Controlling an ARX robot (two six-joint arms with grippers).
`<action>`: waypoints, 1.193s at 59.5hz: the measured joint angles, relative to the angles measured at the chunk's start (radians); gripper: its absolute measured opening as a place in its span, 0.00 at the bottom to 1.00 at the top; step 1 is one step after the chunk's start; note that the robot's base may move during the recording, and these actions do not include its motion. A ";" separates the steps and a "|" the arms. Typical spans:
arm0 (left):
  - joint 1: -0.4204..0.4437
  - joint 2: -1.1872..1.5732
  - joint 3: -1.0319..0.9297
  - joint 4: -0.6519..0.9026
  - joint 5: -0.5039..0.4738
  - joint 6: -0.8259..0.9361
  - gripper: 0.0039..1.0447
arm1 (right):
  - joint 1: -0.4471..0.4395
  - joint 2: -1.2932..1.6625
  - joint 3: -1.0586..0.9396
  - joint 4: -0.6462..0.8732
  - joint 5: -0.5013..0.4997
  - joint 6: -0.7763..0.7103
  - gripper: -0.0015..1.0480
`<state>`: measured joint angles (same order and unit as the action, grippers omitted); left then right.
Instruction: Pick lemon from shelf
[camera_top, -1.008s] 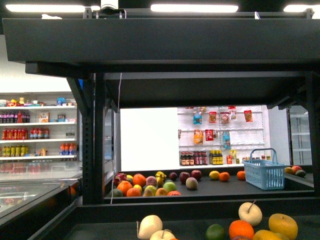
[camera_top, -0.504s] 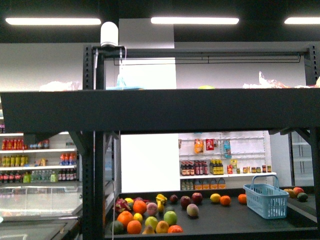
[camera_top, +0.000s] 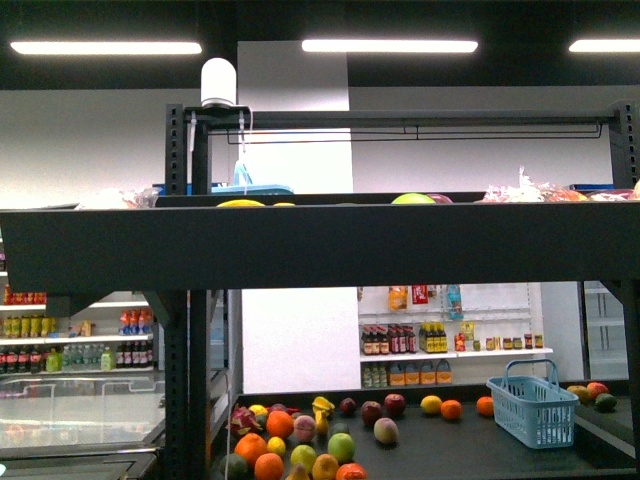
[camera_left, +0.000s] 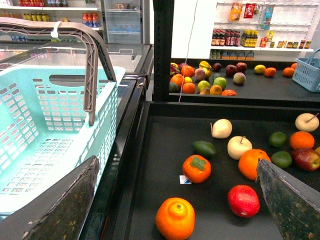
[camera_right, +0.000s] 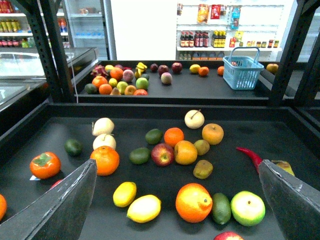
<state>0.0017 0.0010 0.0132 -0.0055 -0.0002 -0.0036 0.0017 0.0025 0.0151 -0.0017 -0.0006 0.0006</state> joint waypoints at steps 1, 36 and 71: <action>0.000 0.000 0.000 -0.001 -0.003 0.000 0.92 | 0.000 0.000 0.000 0.000 0.000 0.000 0.93; 0.560 0.930 0.493 0.293 0.555 -0.877 0.92 | 0.000 0.000 0.000 0.000 0.000 0.000 0.93; 0.581 1.429 0.790 0.491 0.515 -1.240 0.92 | 0.000 0.000 0.000 0.000 0.000 0.000 0.93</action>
<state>0.5823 1.4296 0.8036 0.4850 0.5144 -1.2434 0.0017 0.0025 0.0151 -0.0017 -0.0006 0.0006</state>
